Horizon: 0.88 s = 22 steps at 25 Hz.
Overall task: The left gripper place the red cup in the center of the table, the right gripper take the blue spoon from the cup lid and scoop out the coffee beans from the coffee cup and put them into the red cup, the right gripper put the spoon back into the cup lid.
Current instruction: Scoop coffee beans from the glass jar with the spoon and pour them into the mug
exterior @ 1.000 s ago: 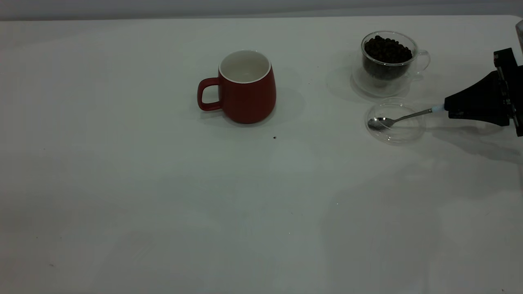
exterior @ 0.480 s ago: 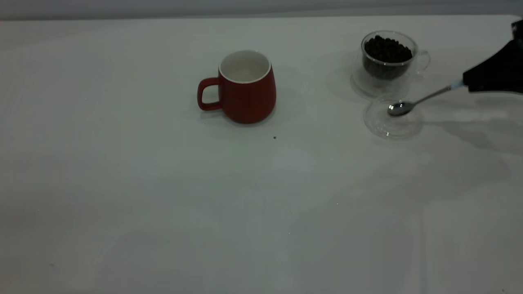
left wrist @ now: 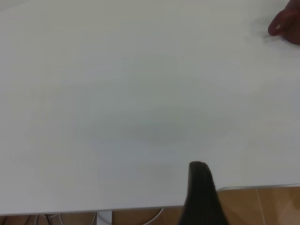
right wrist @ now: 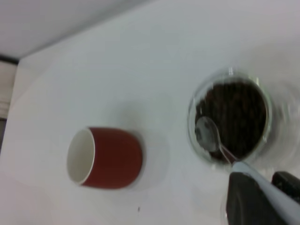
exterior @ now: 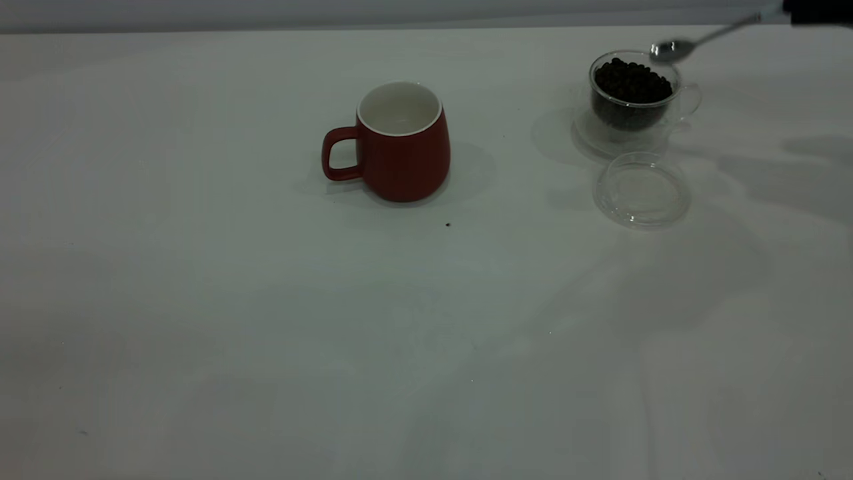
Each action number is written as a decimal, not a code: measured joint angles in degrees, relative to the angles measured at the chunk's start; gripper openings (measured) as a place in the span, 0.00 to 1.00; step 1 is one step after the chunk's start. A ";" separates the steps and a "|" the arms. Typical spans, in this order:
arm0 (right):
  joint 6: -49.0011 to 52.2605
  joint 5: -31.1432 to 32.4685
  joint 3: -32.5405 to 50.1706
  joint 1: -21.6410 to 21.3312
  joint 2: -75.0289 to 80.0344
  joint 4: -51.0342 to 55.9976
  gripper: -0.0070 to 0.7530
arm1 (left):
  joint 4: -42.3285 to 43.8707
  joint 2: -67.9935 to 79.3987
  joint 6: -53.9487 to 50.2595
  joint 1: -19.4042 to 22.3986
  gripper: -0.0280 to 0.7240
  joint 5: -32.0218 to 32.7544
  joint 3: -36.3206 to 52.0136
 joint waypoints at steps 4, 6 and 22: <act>3.62 -3.16 -4.95 4.18 0.18 -3.11 0.15 | 0.00 0.00 0.00 0.00 0.82 0.00 0.00; 6.23 -4.38 -7.67 5.52 0.89 -4.77 0.15 | 0.00 0.00 0.00 0.00 0.82 0.00 0.00; 14.10 -9.16 -10.44 5.80 6.47 -13.38 0.15 | 0.00 0.00 0.00 0.00 0.82 0.00 0.00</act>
